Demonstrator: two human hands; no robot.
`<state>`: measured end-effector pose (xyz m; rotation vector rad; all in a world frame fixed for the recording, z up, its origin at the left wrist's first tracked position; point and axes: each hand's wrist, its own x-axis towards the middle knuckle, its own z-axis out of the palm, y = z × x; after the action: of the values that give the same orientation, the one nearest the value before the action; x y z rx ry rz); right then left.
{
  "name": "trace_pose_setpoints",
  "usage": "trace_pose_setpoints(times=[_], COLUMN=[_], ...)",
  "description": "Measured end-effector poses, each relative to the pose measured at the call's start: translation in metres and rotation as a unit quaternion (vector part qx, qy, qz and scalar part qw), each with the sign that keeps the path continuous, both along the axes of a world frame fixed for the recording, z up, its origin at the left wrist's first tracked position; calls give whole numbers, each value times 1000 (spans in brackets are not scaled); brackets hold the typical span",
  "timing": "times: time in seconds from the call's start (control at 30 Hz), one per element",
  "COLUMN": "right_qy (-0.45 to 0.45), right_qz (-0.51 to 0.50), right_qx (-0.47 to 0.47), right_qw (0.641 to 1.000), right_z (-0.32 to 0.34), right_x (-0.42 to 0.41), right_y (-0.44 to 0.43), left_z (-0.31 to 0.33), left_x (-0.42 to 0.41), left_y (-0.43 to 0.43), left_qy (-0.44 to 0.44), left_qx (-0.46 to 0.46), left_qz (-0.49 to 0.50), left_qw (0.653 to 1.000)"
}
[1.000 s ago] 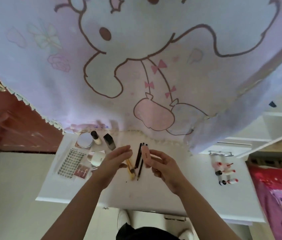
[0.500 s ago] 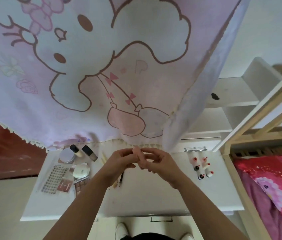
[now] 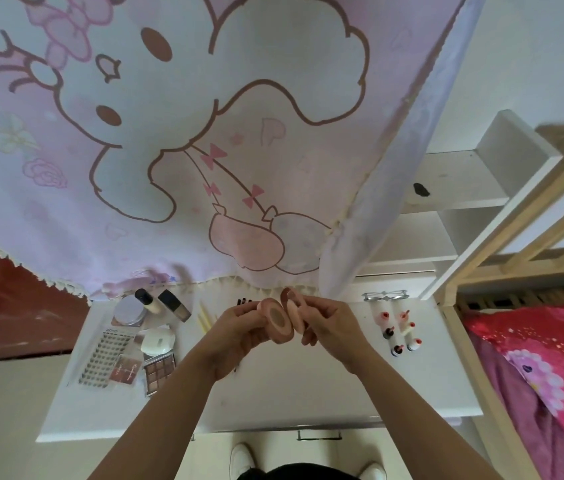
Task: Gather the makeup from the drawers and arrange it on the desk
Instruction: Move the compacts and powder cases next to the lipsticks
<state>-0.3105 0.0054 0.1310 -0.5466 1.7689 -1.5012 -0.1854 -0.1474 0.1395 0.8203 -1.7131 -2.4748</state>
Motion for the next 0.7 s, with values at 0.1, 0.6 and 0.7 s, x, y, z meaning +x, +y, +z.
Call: trace_pose_setpoints(times=[0.1,0.6,0.7], right_qy=[-22,-51,-58], right_qz=[-35,-92,-90], right_qx=[36,83,52], right_qw=[999,991,993], right_z=[0,-22,-25], right_x=[-6,-12,-15], right_y=[1,12,18], left_z=[-4,-25,-29], left_x=[2,-9,-12], left_y=[1,10,14], left_qy=[7,-63,-76], left_qx=[78,78,76], left_qz=[38,50,57], left_qw=[996,994,993])
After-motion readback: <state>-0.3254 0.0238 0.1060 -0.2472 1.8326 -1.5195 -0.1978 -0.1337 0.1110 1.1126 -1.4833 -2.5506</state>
